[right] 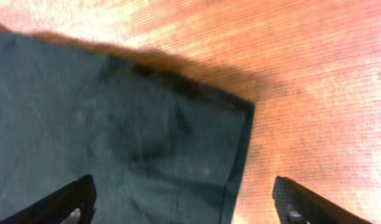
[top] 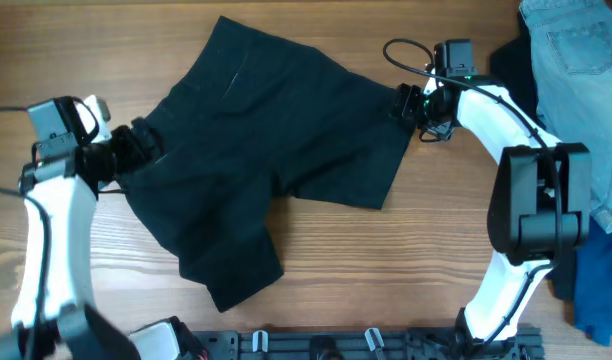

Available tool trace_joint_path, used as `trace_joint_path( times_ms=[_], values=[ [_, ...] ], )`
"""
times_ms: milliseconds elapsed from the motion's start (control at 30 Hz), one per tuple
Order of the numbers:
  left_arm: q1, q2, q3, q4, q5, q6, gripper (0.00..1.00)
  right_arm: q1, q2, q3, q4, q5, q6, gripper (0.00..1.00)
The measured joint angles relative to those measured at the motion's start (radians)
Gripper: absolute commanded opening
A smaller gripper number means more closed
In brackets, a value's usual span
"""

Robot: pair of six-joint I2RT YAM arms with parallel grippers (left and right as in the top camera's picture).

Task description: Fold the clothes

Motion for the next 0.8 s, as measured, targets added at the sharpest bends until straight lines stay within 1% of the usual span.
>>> trace_joint_path(
  times_ms=[67, 167, 200, 233, 267, 367, 600, 633, 700, 800],
  values=[
    [-0.037, -0.085, 0.0, -0.006, -0.001, 0.0, 1.0, 0.0, 0.011, 0.0, 0.027, 0.0, 0.0, 0.85],
    [-0.115, -0.212, 0.0, -0.019, 0.003, 0.0, 1.0, 0.0, 0.032, 0.0, 0.072, 0.0, 0.009, 0.65],
    [-0.135, -0.238, 0.0, -0.022, 0.0, 0.0, 1.0, 0.0, 0.037, 0.001, 0.085, 0.0, 0.005, 0.43],
    [-0.156, -0.264, 0.0, -0.023, 0.0, 0.0, 1.0, 0.0, 0.042, 0.002, 0.094, 0.0, 0.01, 0.25],
    [-0.174, -0.288, 0.0, -0.023, 0.0, 0.0, 1.0, 0.0, 0.049, 0.002, 0.106, 0.0, 0.005, 0.04],
    [-0.212, -0.333, 0.0, -0.023, 0.0, 0.0, 1.0, 0.0, 0.074, 0.003, 0.153, 0.0, 0.011, 0.04],
    [-0.269, -0.321, 0.0, -0.023, -0.002, 0.0, 1.0, 0.002, 0.118, 0.003, 0.36, 0.004, 0.014, 0.04],
    [-0.274, -0.316, 0.0, -0.019, -0.004, 0.0, 1.0, 0.002, 0.127, 0.009, 0.37, 0.004, 0.014, 0.04],
    [-0.274, -0.304, 0.0, -0.012, -0.005, 0.0, 1.0, 0.0, 0.151, 0.053, 0.372, 0.004, 0.01, 0.04],
    [-0.274, -0.279, 0.0, 0.002, -0.01, 0.0, 1.0, -0.006, 0.192, 0.181, 0.354, 0.005, 0.001, 0.04]
  ],
)
